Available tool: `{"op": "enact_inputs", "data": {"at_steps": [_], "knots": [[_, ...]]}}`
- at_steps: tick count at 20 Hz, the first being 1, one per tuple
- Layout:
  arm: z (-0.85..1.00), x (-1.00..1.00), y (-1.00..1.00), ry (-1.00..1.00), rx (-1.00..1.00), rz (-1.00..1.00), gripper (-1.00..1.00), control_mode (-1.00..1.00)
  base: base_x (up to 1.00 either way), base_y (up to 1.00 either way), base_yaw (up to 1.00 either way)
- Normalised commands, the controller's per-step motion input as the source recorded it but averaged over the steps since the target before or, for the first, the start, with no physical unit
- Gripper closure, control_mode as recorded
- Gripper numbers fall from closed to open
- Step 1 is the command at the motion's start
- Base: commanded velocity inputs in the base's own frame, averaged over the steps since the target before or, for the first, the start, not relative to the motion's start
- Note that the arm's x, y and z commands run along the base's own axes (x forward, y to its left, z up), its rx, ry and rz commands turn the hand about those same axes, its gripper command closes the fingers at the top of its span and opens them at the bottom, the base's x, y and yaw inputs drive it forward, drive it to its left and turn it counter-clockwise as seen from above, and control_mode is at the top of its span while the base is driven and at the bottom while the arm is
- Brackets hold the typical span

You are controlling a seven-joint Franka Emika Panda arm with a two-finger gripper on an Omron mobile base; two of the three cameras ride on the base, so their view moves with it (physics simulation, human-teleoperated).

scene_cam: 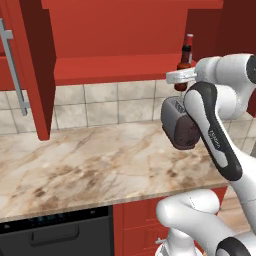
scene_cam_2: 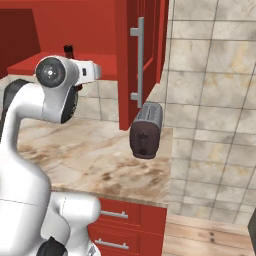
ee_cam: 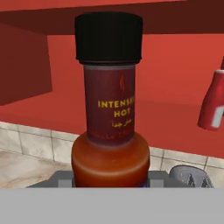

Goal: Take 2 condiments from the cabinet and move them on the counter near the stove.Make sure the condiments are lined up with each other, next to each other.

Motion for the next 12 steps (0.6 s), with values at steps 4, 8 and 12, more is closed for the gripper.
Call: {"op": "enact_inputs", "data": {"at_steps": [4,8,12], "knots": [[0.00,-0.16,0.10,0.00,0.00,0.12,1.00,-1.00,0.00,0.00,0.00],[0.00,-0.13,0.17,-0.01,0.00,0.00,1.00,-1.00,0.00,0.00,0.00],[0.00,-0.35,0.14,-0.03,0.00,0.00,1.00,-1.00,0.00,0.00,0.00]]}}
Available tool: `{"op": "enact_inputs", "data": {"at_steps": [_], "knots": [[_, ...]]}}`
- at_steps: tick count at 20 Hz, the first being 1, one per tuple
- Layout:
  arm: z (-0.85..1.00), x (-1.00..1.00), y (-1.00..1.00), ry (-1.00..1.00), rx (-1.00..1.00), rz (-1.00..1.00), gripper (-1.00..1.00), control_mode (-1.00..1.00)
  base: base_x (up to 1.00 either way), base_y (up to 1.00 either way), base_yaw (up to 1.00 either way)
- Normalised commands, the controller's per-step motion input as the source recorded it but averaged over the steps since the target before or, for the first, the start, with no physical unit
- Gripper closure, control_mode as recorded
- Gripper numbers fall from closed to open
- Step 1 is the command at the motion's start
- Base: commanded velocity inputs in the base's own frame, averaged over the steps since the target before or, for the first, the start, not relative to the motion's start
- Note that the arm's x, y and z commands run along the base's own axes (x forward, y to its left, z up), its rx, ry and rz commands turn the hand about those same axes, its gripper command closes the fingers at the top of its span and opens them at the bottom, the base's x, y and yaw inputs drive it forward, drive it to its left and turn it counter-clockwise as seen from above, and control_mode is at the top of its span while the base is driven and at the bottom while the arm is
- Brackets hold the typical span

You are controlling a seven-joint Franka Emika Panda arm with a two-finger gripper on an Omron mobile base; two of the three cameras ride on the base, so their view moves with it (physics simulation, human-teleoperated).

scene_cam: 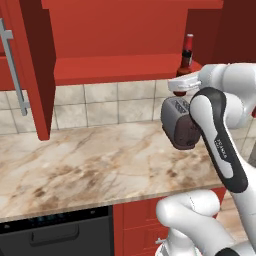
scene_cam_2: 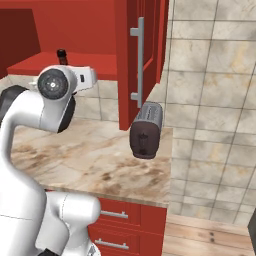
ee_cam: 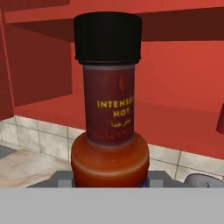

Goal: Take 2 condiments from the cabinet and move them on the counter near the stove.Make sure the condiments are lined up with each other, next to each other.

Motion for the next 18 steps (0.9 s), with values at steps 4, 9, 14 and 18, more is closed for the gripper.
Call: {"op": "enact_inputs", "data": {"at_steps": [4,9,14,18], "knots": [[0.00,-0.58,0.00,-0.03,0.00,-0.01,1.00,-1.00,0.00,0.00,0.00],[0.00,-0.64,0.00,-0.02,0.00,-0.04,1.00,-1.00,0.00,0.00,0.00],[0.00,-0.58,0.00,0.00,0.00,-0.03,1.00,-1.00,0.00,0.00,0.00],[0.00,-0.46,0.00,0.00,0.00,-0.02,1.00,-1.00,0.00,0.00,0.00]]}}
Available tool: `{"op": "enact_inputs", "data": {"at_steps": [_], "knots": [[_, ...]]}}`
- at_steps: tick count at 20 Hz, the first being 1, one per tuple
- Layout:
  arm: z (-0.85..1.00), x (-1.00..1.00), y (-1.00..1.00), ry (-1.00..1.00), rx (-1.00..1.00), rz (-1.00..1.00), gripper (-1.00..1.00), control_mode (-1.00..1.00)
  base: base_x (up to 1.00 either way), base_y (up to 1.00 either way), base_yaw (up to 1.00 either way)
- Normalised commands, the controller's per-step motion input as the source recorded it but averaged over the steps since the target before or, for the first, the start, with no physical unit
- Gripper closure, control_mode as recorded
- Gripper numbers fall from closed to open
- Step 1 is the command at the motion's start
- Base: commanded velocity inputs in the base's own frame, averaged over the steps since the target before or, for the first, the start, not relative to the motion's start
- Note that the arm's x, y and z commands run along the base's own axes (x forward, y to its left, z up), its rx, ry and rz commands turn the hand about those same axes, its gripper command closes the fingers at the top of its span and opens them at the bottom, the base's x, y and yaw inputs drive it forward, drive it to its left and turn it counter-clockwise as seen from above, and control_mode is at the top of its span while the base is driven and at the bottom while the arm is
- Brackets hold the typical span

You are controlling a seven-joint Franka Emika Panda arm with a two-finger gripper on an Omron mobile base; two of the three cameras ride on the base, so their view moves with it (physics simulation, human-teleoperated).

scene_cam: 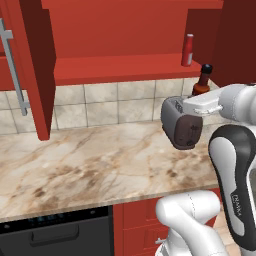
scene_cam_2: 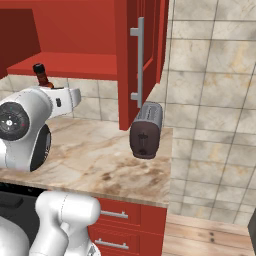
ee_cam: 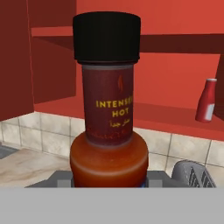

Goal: Take 2 condiments from the cabinet and move them on the counter near the stove.Make sure the condiments are lined up with each other, next to each other.

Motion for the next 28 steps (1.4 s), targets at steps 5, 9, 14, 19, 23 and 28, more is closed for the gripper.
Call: {"op": "enact_inputs", "data": {"at_steps": [5,9,14,19,23,28], "knots": [[0.00,-0.40,0.00,0.00,0.00,0.00,1.00,-1.00,0.00,0.00,0.00],[0.00,-0.26,0.00,0.00,0.00,0.00,1.00,-1.00,0.00,0.00,0.00],[0.00,-0.06,0.00,0.00,0.00,0.00,1.00,-1.00,0.00,0.00,0.00],[0.00,0.00,0.00,0.00,0.00,0.00,1.00,-1.00,0.00,0.00,0.00],[0.00,0.00,0.00,0.00,0.00,0.00,1.00,1.00,-0.05,0.00,0.00],[0.00,0.00,0.00,0.00,0.00,0.00,1.00,1.00,-0.20,0.00,0.06]]}}
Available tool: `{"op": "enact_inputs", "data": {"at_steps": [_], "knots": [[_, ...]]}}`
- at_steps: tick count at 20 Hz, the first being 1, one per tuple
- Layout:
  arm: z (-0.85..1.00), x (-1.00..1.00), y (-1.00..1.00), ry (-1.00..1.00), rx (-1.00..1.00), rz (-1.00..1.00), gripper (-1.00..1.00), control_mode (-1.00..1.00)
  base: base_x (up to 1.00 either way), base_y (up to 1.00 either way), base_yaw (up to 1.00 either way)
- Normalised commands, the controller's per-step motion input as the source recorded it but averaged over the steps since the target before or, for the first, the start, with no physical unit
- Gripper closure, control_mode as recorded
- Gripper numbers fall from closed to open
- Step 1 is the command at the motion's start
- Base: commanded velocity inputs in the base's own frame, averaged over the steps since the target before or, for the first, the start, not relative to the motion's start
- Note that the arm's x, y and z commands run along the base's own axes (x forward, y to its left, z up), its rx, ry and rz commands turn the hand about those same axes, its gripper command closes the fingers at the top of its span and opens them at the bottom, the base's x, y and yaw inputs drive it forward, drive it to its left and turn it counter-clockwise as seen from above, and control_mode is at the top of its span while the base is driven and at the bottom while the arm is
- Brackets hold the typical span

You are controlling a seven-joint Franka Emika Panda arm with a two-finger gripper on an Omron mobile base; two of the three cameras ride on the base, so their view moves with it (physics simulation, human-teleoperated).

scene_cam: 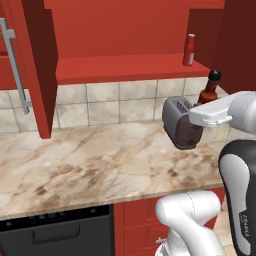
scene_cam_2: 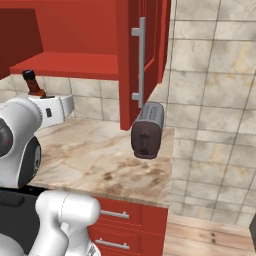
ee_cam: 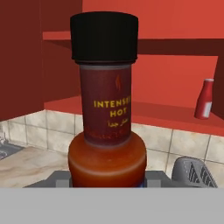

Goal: Take 2 condiments from the cabinet and move them on the counter near the stove.Make sure the condiments are lined up with each other, next to each other.

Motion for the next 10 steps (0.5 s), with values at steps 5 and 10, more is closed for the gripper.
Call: {"op": "enact_inputs", "data": {"at_steps": [5,10], "knots": [[0.00,0.00,0.00,0.00,0.00,0.00,1.00,1.00,-0.44,0.10,0.51],[0.00,0.00,0.00,0.00,0.00,0.00,1.00,1.00,-0.40,0.26,0.74]]}}
